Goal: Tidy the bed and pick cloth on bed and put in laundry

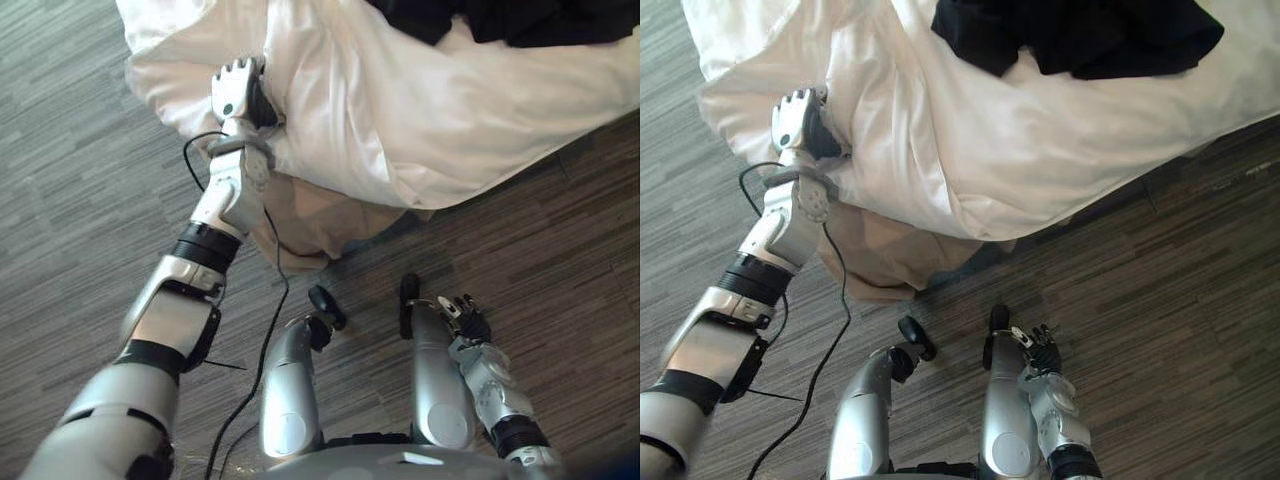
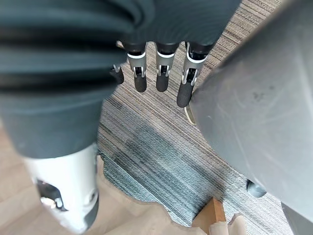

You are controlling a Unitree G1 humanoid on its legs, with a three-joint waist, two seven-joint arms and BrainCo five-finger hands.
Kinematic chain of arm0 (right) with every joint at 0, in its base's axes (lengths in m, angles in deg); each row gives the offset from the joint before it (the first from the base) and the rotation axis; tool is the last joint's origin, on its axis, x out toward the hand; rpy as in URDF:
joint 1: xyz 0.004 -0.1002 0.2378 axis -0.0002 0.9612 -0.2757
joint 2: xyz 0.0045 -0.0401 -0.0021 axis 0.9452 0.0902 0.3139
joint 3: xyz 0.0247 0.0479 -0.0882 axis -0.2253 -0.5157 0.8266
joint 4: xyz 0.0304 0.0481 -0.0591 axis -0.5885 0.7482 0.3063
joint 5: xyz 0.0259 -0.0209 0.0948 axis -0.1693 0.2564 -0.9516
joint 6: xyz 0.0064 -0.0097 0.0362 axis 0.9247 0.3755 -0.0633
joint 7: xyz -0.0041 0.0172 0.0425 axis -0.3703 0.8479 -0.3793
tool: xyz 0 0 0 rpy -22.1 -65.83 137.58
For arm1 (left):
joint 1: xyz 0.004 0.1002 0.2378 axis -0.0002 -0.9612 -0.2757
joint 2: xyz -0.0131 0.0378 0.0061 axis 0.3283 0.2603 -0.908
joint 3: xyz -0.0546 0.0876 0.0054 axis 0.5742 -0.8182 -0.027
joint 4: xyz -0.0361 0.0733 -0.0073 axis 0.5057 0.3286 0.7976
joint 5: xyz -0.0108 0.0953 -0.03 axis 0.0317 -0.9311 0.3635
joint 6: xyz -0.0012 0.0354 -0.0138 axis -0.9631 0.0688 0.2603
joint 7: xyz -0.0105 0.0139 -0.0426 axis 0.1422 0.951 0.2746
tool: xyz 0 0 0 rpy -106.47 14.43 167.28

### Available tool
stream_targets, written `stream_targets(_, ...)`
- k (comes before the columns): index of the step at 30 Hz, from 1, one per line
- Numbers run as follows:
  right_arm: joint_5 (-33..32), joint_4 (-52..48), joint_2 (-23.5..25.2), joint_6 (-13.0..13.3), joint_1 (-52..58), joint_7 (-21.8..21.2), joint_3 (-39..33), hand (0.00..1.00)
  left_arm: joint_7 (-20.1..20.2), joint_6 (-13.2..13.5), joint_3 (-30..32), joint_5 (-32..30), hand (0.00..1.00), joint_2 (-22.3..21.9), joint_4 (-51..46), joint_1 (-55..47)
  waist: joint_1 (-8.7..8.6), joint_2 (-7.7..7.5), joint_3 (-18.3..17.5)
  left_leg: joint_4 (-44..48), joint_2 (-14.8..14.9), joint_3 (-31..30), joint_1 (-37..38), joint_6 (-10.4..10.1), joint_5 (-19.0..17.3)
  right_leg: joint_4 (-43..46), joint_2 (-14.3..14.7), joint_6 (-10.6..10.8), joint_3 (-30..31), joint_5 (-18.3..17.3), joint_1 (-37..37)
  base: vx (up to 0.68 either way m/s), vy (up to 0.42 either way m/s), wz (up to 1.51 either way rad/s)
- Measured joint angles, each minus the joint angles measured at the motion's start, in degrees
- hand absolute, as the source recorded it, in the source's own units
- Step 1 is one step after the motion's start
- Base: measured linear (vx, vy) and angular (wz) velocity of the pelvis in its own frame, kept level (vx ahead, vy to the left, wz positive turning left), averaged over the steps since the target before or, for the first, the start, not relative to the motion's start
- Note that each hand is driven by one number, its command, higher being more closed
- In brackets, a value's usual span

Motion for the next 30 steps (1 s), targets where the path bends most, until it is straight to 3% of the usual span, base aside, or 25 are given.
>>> stream_targets(6,1.0,1.7,-0.3,1.4,-0.1,-0.4,-0.4,0.0,6.0,3.3,-4.2,0.6,1.0,3.5,-2.7,0.6,0.14,-0.01,0.0,0.1,-1.2,0.9,2.9,0.3,-0.8,0.5,-1.3,0.9,1.1,0.1,2.1,0.06,0.033,-0.05)
stream_targets(14,2.1,2.9,-0.5,1.0,2.3,-0.2,-2.9,0.0,7.9,15.7,-4.2,8.7,1.0,10.5,-13.7,-8.9,2.9,-0.45,-0.5,-5.1,-3.4,-1.2,12.4,-0.3,-0.1,-1.7,-3.3,2.1,-3.5,-1.2,12.9,0.08,-0.047,0.14)
stream_targets(18,1.5,4.3,0.0,-2.8,4.7,0.7,-4.1,0.0,11.0,22.8,1.7,14.8,1.0,11.0,-15.7,-23.0,5.3,-2.37,-5.7,-9.6,-4.4,-3.0,17.4,-1.4,1.4,-3.8,-3.4,2.1,-7.3,-1.4,18.8,0.16,-0.085,0.25)
stream_targets(19,1.5,4.6,0.1,-3.1,5.0,0.7,-4.2,0.0,11.3,23.2,2.5,15.0,1.0,11.0,-15.8,-24.8,5.38,-2.52,-6.4,-10.0,-4.5,-3.2,17.9,-1.6,1.6,-4.2,-3.4,2.1,-7.6,-1.4,19.6,0.18,-0.086,0.34)
stream_targets(21,1.2,6.3,0.3,-5.6,7.6,0.8,-4.8,0.0,12.9,26.6,7.9,17.1,1.0,9.1,-16.4,-37.6,6.41,-2.84,-11.0,-13.8,-5.0,-5.0,21.5,-2.8,2.8,-8.0,-2.8,2.1,-10.6,-1.4,24.9,0.2,-0.102,0.4)
stream_targets(23,1.1,8.5,0.3,-7.9,8.8,0.7,-5.3,0.0,13.7,29.9,10.2,17.1,1.0,6.8,-16.4,-46.2,6.82,-2.9,-13.5,-16.2,-5.3,-6.4,24.3,-3.4,3.4,-10.8,-2.1,2.1,-12.3,-1.3,29.0,0.18,-0.089,0.34)
stream_targets(27,1.2,12.3,0.2,-11.7,10.8,-0.3,-6.7,0.0,13.7,31.7,12.5,17.0,1.0,0.4,-15.7,-58.4,7.94,-3.4,-17.3,-21.1,-5.8,-7.8,29.6,-4.8,4.5,-17.1,-0.5,2.1,-14.8,-1.3,36.1,0.12,-0.081,0.15)
stream_targets(28,1.3,13.1,0.1,-12.1,11.1,-0.7,-7.0,0.0,13.0,31.8,12.6,17.0,0.0,-0.7,-14.8,-59.8,7.89,-3.44,-17.7,-22.1,-5.9,-8.1,30.4,-4.9,4.9,-18.2,-0.2,2.1,-15.1,-1.3,37.1,0.09,-0.08,0.06)
stream_targets(30,1.7,15.1,-0.4,-12.7,11.9,-1.8,-7.0,0.0,11.4,31.2,13.8,17.1,0.0,-3.2,-11.8,-61.2,7.76,-3.48,-18.1,-25.8,-6.4,-8.9,33.3,-5.3,6.3,-20.5,0.7,2.1,-15.4,-1.3,39.8,0.07,-0.069,0.06)
